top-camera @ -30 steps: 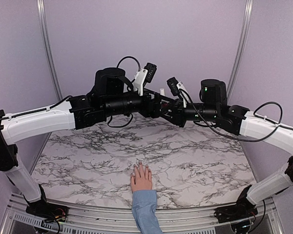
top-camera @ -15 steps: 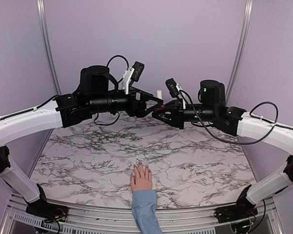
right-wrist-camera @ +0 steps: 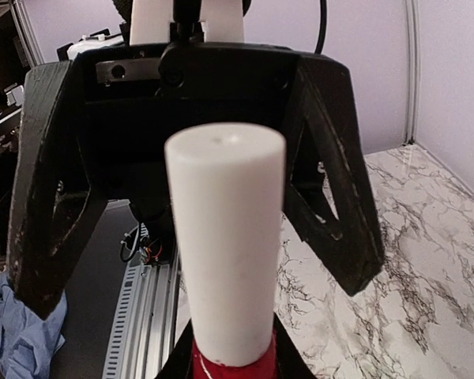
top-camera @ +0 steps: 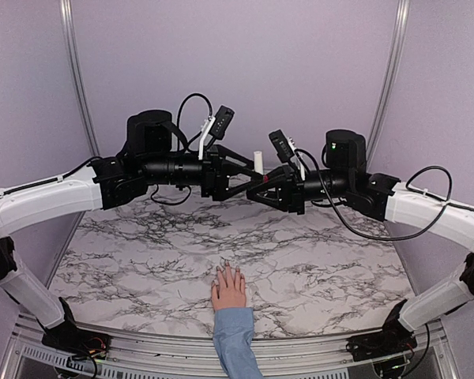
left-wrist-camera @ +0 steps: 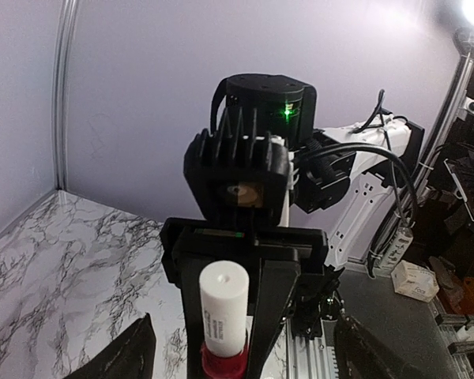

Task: Paint the nails
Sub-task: Unscrew the cap of the nail polish bottle.

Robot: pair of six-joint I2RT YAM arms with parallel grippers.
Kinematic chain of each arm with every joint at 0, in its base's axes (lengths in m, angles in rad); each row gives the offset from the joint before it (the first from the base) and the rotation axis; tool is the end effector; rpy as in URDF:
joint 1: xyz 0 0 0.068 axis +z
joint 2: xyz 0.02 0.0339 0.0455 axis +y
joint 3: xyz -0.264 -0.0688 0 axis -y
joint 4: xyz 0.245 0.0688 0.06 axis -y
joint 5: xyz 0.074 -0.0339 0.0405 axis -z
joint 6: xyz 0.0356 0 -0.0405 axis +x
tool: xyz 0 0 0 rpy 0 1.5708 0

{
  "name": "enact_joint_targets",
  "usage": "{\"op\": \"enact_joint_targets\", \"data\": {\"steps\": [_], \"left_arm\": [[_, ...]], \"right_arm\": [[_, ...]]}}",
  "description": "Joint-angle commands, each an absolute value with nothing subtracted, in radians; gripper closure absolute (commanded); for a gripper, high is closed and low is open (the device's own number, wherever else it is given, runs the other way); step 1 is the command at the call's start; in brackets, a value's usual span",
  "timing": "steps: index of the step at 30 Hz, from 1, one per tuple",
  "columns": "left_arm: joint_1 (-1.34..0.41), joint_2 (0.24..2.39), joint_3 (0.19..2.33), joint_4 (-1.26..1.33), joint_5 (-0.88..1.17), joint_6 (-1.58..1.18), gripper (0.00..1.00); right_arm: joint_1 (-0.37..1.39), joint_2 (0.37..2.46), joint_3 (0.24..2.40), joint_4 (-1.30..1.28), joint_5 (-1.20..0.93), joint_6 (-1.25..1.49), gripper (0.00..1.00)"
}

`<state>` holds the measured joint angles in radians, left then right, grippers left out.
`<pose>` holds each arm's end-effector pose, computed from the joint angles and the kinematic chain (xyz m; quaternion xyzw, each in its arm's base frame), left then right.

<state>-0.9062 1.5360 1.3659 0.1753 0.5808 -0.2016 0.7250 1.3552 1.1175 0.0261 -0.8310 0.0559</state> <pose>0.2105 -0.3003 0.3955 0.4237 0.5642 -0.5290 0.4715 0.2158 0.2263 0.3514 -0.4733 0.5889 0.5092 0.4122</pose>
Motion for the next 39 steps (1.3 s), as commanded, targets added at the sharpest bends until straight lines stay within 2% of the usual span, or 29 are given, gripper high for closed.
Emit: {"op": "enact_joint_targets", "data": {"steps": [1,6,18,26,29,35,39], "left_arm": [[-0.901,1.515,1.383,0.302,0.743,-0.195,0.21],[-0.896,1.526,1.398,0.325,0.799,-0.195,0.23],[-0.897,1.567,1.445,0.354,0.87,-0.263,0.35],[-0.902,1.614,1.486,0.354,0.876,-0.302,0.47],[-0.903,1.618,1.487,0.354,0.879,-0.301,0.55],[-0.907,1.627,1.477,0.354,0.895,-0.296,0.57],[-0.909,1.634,1.477,0.354,0.901,-0.298,0.66]], "right_arm": [[0.718,1.312,1.129,0.077,-0.928,0.102,1.0],[0.719,1.305,1.135,0.065,-0.988,0.115,1.0],[0.744,1.307,1.138,0.013,-1.068,0.069,1.0],[0.762,1.329,1.169,-0.029,-1.074,0.04,1.0],[0.763,1.33,1.169,-0.03,-1.071,0.039,1.0],[0.763,1.337,1.173,-0.023,-1.07,0.05,1.0],[0.762,1.345,1.179,-0.019,-1.069,0.056,1.0]]}}
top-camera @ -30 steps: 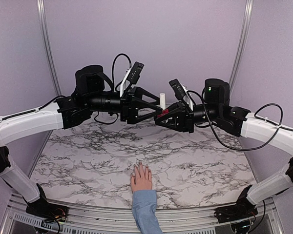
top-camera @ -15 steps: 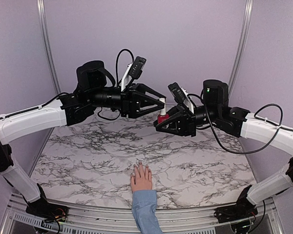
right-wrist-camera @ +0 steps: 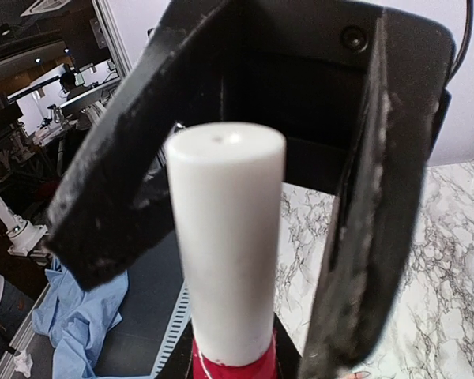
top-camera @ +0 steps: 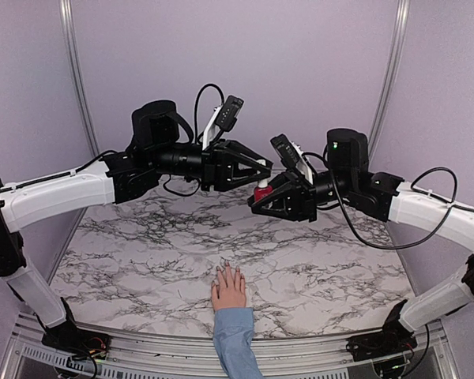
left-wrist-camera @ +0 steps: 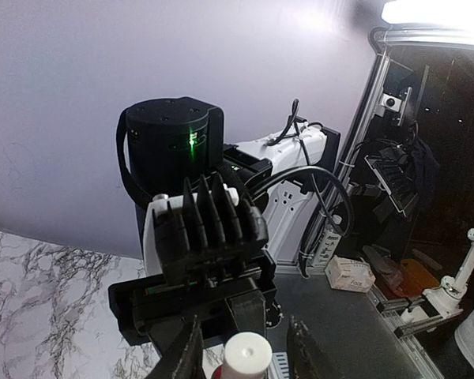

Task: Paint the nails
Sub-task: Unscrew the cap of the nail polish bottle.

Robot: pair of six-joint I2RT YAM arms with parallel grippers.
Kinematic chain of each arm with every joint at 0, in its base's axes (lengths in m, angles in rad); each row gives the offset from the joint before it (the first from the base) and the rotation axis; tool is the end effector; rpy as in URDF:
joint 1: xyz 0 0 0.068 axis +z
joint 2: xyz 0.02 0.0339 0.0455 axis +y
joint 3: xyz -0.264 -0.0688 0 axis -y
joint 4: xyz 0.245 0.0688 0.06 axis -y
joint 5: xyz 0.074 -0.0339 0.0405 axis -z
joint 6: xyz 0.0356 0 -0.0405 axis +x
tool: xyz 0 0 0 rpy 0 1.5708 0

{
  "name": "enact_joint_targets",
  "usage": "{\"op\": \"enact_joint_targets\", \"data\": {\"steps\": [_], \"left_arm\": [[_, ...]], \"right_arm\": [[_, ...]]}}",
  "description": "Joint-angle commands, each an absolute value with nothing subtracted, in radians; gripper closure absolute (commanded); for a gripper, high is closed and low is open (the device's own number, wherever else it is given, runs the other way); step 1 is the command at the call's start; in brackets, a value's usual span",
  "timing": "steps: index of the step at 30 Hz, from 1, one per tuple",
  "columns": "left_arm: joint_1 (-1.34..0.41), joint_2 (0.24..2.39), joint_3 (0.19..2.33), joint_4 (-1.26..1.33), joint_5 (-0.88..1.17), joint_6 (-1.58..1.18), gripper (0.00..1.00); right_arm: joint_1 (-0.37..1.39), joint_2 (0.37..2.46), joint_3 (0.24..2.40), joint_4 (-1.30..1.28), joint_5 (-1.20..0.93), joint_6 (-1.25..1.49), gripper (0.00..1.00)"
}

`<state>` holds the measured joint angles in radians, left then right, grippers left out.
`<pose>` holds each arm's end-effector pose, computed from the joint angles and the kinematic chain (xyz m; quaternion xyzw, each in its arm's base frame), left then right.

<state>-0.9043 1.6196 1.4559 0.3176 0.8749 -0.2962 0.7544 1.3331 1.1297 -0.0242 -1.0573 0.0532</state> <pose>0.2135 -0.3156 0.4113 0.4834 0.4660 -0.6160 0.4119 0.1967 0.2274 0.3587 -0.5269 0.5271 0.5742 0.3389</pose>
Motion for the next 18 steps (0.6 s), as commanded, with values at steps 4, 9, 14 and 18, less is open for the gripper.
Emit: {"op": "enact_joint_targets", "data": {"steps": [4,9,14,18], "left_arm": [[-0.909,1.636,1.48,0.354,0.904,-0.299,0.74],[-0.909,1.635,1.477,0.354,0.894,-0.316,0.87],[-0.909,1.624,1.461,0.354,0.853,-0.338,1.0],[-0.908,1.605,1.435,0.354,0.812,-0.334,1.0]], "right_arm": [[0.764,1.35,1.18,-0.01,-1.059,0.067,1.0],[0.762,1.354,1.186,-0.02,-1.027,0.074,1.0],[0.759,1.356,1.193,-0.028,-0.994,0.086,1.0],[0.747,1.354,1.192,-0.026,-0.958,0.112,1.0]]}}
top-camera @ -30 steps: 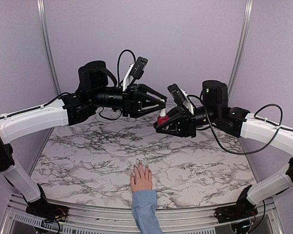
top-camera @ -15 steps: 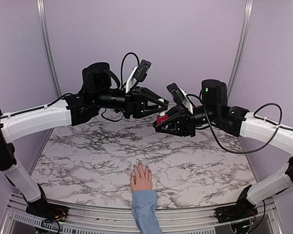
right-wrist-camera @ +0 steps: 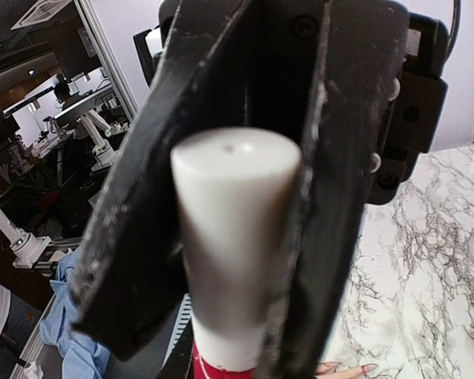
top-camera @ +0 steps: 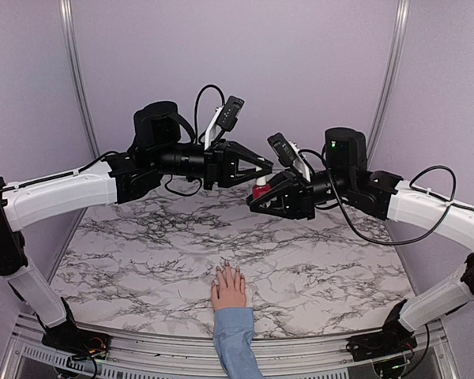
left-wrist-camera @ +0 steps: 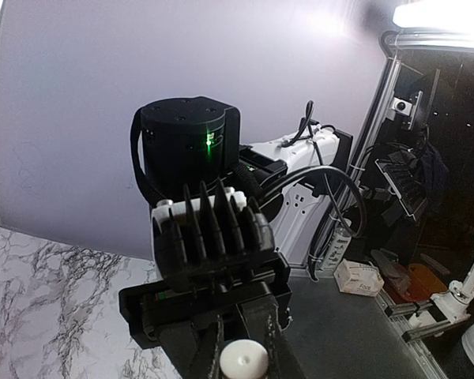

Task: Paint the nails
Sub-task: Unscrew the cap of the nail polish bottle.

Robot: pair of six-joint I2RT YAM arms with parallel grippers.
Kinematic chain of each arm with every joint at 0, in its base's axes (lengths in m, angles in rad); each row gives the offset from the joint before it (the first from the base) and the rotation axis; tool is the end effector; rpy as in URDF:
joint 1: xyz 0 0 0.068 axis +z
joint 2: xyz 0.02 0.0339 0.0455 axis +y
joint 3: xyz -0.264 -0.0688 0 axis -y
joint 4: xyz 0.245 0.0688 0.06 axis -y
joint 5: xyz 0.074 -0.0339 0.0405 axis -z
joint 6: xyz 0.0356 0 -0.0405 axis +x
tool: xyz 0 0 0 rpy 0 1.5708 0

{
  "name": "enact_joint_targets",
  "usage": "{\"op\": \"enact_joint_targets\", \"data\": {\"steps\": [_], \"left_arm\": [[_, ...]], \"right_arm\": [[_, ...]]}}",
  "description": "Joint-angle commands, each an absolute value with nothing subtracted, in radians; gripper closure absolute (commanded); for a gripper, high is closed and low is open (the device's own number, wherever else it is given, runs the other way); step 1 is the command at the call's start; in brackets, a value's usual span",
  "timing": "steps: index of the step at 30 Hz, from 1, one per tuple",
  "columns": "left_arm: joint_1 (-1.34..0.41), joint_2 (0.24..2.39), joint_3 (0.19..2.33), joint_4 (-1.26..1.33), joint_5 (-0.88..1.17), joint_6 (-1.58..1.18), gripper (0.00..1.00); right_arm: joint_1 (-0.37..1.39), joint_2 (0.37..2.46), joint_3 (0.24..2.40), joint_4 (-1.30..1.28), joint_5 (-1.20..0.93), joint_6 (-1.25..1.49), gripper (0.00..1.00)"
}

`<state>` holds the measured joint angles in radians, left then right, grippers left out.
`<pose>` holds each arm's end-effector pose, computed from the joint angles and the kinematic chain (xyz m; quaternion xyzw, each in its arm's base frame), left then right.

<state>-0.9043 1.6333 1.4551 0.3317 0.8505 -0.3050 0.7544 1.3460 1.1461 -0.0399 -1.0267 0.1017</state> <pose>0.2167 -0.3188 0.4075 0.4743 0.4740 -0.6141 0.4164 0.1999 0.2297 0.3591 -0.5069 0.5518 0.5747 0.3290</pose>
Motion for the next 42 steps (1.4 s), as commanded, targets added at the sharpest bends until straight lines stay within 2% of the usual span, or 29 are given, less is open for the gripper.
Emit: {"op": "enact_joint_targets", "data": {"steps": [1,14,33,42], "left_arm": [[-0.909,1.6,1.427,0.354,0.797,-0.332,1.0],[-0.909,1.525,1.342,0.332,0.575,-0.265,1.0],[-0.946,1.57,1.392,0.264,0.349,-0.266,1.0],[-0.98,1.577,1.395,0.238,0.083,-0.277,1.0]], "right_arm": [[0.742,1.353,1.189,-0.023,-0.948,0.124,1.0],[0.724,1.335,1.192,-0.071,-0.72,0.181,1.0],[0.765,1.39,1.321,-0.254,-0.283,0.095,1.0],[0.769,1.43,1.397,-0.316,-0.131,0.097,1.0]]}}
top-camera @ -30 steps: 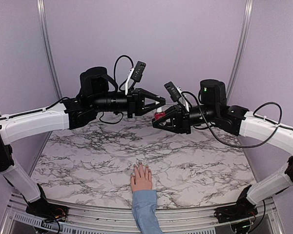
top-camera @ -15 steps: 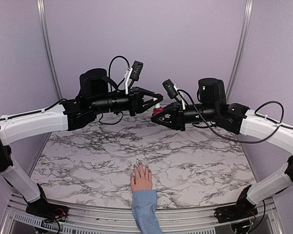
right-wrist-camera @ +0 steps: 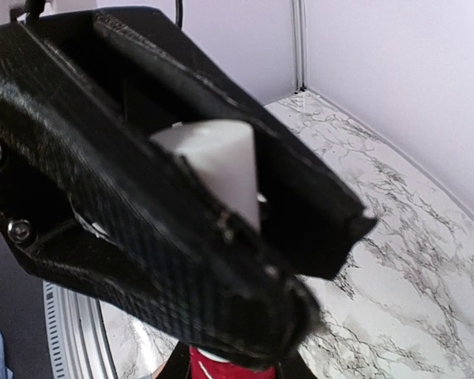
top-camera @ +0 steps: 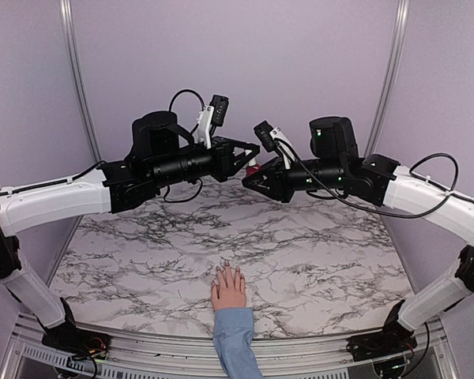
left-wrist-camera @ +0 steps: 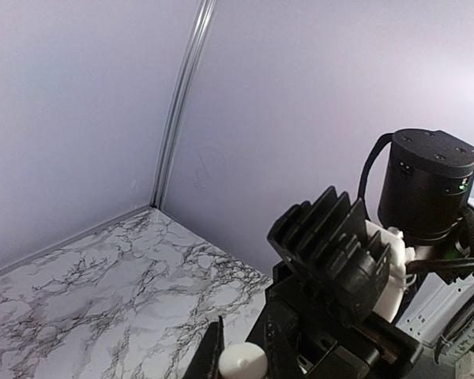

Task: Paint the nails
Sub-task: Unscrew the cap of the nail polish bottle.

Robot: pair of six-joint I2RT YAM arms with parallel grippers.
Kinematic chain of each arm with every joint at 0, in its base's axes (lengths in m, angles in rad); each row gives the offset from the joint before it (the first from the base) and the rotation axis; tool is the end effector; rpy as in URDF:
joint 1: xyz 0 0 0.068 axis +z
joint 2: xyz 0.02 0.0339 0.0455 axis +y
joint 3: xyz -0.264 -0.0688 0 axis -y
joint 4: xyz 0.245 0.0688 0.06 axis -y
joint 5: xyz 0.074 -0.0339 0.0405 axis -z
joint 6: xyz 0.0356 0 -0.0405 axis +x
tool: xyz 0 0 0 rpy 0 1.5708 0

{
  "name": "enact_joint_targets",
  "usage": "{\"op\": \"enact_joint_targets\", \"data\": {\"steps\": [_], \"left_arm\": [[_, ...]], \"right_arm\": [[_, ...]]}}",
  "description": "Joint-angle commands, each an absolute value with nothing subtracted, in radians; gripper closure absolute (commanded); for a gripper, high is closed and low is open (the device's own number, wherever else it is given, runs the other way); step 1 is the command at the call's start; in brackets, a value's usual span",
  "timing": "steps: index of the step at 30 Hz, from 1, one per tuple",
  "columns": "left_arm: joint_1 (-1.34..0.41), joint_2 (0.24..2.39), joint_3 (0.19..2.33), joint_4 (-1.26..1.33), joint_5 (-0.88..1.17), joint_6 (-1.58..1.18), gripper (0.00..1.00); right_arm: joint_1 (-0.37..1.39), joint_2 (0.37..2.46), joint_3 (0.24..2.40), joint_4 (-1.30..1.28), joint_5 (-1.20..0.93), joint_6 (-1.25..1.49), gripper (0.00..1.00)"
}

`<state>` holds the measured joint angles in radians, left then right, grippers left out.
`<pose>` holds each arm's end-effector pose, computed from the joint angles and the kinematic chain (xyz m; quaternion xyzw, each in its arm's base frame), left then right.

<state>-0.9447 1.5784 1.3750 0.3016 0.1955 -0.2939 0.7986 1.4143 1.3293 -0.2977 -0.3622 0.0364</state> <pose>0.2185 -0.3140 0.3974 0.2822 0.6102 -0.4814 0.5624 0.2195 0.2435 0.3732 -0.3968 0.7192 0.3597 0.4428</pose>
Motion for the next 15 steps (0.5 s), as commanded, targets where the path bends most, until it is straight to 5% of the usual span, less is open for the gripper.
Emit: {"op": "enact_joint_targets", "data": {"steps": [1,15], "left_arm": [[-0.982,1.577,1.395,0.235,0.057,-0.281,1.0],[-1.028,1.62,1.46,0.159,-0.144,-0.342,1.0]], "right_arm": [[0.769,1.437,1.405,-0.325,-0.116,0.102,1.0],[0.778,1.403,1.382,-0.284,-0.059,-0.049,1.0]]}}
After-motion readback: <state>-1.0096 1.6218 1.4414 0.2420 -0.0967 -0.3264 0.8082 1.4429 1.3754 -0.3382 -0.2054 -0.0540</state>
